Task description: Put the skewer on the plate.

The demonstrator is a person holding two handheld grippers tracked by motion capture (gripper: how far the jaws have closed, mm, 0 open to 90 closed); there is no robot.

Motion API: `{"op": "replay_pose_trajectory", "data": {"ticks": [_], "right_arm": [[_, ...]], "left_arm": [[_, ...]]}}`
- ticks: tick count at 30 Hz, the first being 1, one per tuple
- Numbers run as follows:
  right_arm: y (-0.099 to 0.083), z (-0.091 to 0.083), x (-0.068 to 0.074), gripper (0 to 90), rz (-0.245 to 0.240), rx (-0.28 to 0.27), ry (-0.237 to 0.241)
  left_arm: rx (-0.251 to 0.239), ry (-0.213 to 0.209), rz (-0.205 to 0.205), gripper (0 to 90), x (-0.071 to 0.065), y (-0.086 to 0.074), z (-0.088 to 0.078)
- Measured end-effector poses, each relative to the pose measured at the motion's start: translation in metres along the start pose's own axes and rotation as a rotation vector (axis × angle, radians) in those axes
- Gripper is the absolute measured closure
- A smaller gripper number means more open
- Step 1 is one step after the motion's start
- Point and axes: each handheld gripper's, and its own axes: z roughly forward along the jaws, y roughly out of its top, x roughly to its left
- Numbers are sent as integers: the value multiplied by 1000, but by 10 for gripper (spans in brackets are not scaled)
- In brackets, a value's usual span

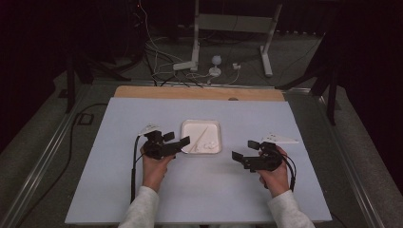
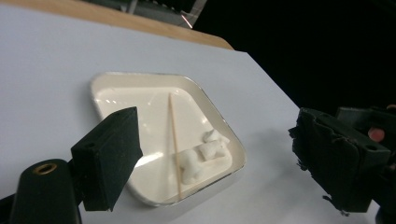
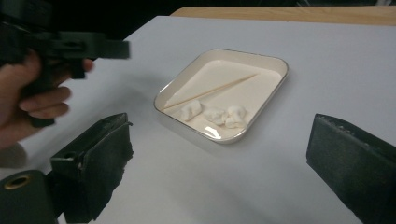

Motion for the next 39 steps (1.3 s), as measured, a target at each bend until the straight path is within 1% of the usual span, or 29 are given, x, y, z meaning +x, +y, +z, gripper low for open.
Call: {"op": "replay_pose_trajectory", "data": {"ticks": [1, 4, 5, 8, 10, 13, 15, 17, 20, 22, 24, 28, 31, 33, 34, 39], "right_arm": [[0, -1, 0, 62, -4, -1, -3], [-1, -3, -1, 53, -25, -7, -17], [-2, -4, -1, 48, -31, -8, -21], [-3, -7, -1, 33, -62, -15, -35], [-4, -10, -1, 29, -76, -22, -38], [-7, -15, -4, 20, -73, -33, -45], [-9, -18, -7, 17, -74, -45, -52], [-11, -22, -10, 3, -82, -55, -69], [-15, -27, -14, 2, -92, -67, -90], [-18, -30, -17, 2, -92, -75, -96], [-20, -32, -19, 2, -86, -81, -103], [-25, -37, -25, 2, -77, -89, -119], [-28, -40, -27, 2, -70, -93, -128], [-30, -42, -29, 2, -67, -95, -132], [-30, -43, -30, 2, -64, -97, -133], [-34, -50, -36, 2, -47, -112, -140]], "left_arm": [[-3, 9, 12, 106, 0, 1, -4], [-7, 32, 64, 43, -2, 2, -17], [-9, 39, 75, 25, -2, 2, -21], [-16, 68, 127, 11, -3, 2, -33], [-24, 72, 160, 8, -3, 2, -41], [-59, 70, 191, 7, -3, 1, -53], [-87, 80, 201, 6, -2, -1, -62], [-113, 93, 213, 6, 1, -3, -72], [-129, 118, 226, 6, 7, -7, -83], [-131, 136, 236, 6, 11, -11, -90], [-115, 152, 223, 6, 16, -14, -95], [-126, 169, 200, 6, 27, -22, -104], [-145, 174, 188, 6, 32, -26, -111], [-154, 184, 189, 6, 33, -29, -115], [-163, 182, 190, 6, 34, -30, -117], [-181, 194, 214, 6, 37, -38, -128]]}}
